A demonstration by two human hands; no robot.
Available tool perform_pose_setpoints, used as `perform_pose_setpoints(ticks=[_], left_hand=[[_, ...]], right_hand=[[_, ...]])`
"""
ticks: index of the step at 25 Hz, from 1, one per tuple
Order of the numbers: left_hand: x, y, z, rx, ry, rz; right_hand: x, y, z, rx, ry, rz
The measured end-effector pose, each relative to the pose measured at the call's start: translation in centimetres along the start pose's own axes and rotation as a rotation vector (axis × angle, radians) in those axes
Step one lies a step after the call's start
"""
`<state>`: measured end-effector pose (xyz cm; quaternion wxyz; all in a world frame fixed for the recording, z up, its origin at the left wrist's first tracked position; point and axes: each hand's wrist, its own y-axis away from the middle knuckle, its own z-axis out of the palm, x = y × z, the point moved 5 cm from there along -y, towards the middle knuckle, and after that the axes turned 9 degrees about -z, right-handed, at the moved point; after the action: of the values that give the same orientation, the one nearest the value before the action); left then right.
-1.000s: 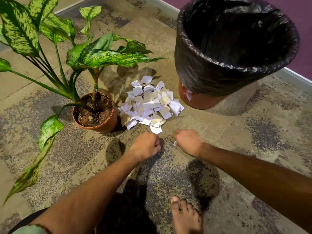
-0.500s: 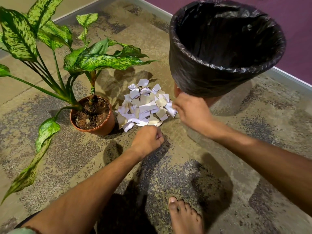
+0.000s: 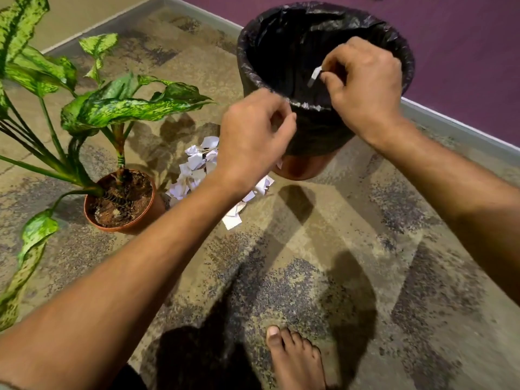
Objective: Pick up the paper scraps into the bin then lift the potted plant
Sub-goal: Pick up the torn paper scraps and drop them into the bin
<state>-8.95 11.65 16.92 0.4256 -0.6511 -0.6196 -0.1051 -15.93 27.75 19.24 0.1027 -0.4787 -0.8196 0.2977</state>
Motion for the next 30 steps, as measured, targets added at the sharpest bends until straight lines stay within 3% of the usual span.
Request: perform_pose_setpoints(ticks=[7, 12, 15, 21, 26, 30], left_hand=[[1.4, -4.2, 0.2, -0.034, -0.121, 0.037], [-0.6, -1.2, -0.4, -0.073, -0.152, 0.156], [-3.3, 2.3, -0.5, -0.123, -0.179, 0.178], [-13.2, 7.9, -0.5, -0.321, -0.319, -0.14], [-19.7, 10.3, -0.2, -0.497, -0.452, -0.42], [-22.4, 11.4, 0.8, -0.604, -0.428, -0.525]], right_hand=[[-0.3, 1.0, 0.6, -0.02, -0.027, -0.008], [-2.9, 1.6, 0.1, 0.108, -0.071, -0.132], [-5.4, 2.5, 1.3, 0.083, -0.147, -0.221], [-9.7, 5.2, 8.2, -0.202, -0.157, -0.392], [-8.5, 7.4, 17.6, -0.806, -0.088, -0.252], [-7.1, 8.1, 22.2, -1.033, -0.117, -0.204]])
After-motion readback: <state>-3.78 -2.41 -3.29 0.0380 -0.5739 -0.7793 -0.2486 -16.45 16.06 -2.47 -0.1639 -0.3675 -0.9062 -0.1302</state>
